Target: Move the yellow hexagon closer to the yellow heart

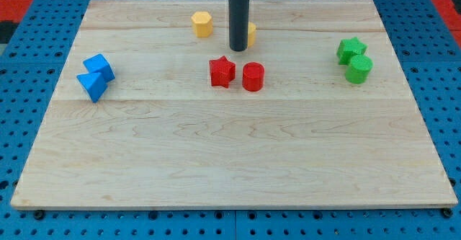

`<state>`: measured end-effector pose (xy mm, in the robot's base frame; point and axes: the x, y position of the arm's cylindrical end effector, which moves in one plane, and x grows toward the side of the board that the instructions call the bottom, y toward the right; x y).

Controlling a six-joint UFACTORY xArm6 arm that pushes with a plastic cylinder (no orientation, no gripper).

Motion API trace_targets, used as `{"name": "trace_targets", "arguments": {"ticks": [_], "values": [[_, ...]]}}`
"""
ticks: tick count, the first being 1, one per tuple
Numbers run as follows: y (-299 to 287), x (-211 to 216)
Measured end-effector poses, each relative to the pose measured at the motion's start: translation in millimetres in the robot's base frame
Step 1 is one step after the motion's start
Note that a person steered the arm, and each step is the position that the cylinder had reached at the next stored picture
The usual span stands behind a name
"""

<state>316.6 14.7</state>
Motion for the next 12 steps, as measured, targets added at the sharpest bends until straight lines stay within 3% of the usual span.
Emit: {"name": "trace_targets", "arguments": {"ticks": [2, 5, 7, 8, 10, 12], "values": [[26.0, -26.7], [-75.5, -6.3], [-118.7, -30.3], [-116.3, -49.1], [-70.5, -49.4], [-64.9, -49.4]]}}
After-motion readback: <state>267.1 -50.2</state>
